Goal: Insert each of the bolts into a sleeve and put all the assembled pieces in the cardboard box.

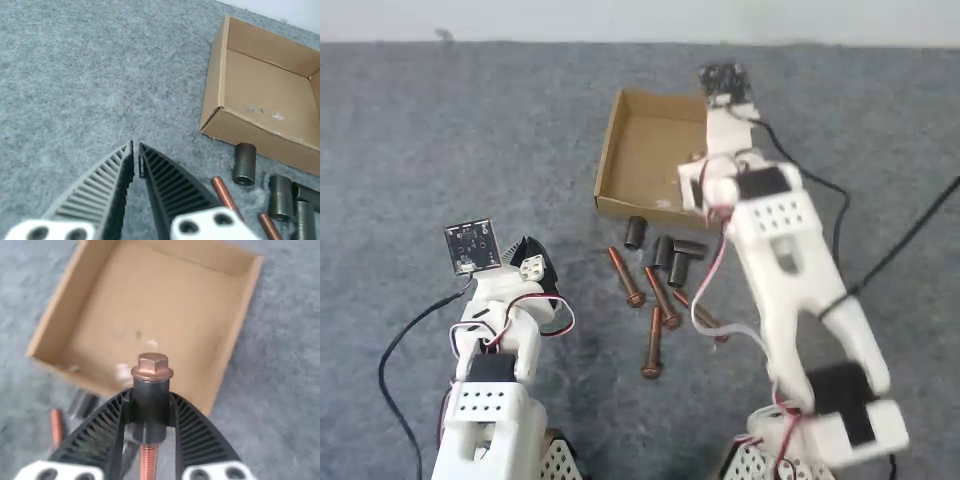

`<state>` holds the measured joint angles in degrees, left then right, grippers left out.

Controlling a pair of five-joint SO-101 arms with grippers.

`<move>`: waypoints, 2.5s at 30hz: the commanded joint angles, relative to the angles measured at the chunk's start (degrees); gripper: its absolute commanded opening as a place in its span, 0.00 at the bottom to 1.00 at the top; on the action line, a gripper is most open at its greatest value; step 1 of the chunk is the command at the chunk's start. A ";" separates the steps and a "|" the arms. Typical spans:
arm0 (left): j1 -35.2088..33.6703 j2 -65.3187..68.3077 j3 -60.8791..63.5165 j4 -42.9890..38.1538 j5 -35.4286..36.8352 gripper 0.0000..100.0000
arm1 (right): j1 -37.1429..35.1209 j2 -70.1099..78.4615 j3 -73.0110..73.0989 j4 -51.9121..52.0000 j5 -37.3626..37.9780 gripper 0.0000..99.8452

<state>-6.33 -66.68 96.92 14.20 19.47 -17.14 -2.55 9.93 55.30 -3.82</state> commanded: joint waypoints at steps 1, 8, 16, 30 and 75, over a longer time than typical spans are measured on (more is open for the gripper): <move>-0.26 -0.18 -0.66 0.18 -0.44 0.01 | 3.65 4.97 -10.46 0.13 -0.62 0.01; -0.26 -0.18 -0.66 0.18 -0.44 0.01 | 4.88 17.98 -18.73 -0.40 -0.79 0.01; -0.26 -0.18 -0.66 0.09 -0.44 0.01 | 5.23 32.40 -29.63 -2.59 -0.88 0.01; -0.26 -0.18 -0.66 0.09 -0.44 0.01 | 6.55 41.54 -40.09 -3.21 -3.16 0.02; -0.26 -0.18 -0.66 0.00 -0.44 0.01 | -10.24 9.71 -30.59 36.79 -9.41 0.01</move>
<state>-6.33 -66.68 96.92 14.20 19.47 -27.08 10.90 -21.71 95.21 -13.05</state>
